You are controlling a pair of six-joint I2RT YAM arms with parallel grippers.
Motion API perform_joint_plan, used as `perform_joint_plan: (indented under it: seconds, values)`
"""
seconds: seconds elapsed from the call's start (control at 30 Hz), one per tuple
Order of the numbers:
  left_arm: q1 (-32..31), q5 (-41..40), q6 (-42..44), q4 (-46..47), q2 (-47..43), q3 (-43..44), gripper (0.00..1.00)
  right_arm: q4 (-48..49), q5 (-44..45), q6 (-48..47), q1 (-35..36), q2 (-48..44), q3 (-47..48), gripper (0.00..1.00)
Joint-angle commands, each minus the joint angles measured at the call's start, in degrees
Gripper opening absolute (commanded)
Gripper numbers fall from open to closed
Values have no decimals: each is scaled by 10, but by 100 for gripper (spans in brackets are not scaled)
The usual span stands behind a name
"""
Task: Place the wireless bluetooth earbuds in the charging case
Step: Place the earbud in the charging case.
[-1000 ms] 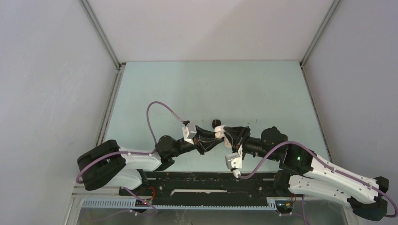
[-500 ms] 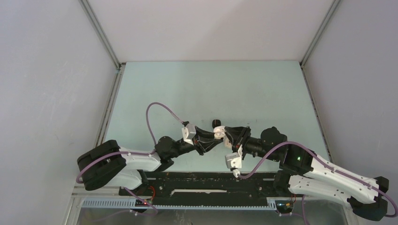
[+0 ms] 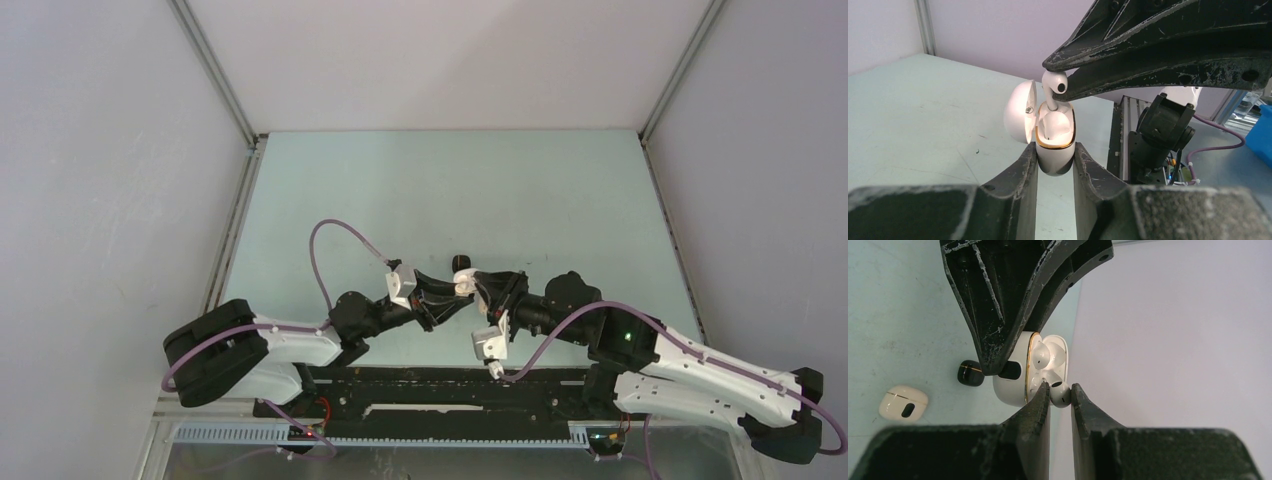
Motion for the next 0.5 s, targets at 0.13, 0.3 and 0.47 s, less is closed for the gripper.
perform_joint_plan:
  seconds: [0.13,0.3,0.47]
  values:
    - [4,-10,11,32,-22,-1,0,13,32,17,8,8,1,0]
    - [4,-10,13,32,-22,-2,0,7,42,22,15,13,1,2]
    - [4,-9,13,33,-21,1,0,27,80,28,23,32,1,4]
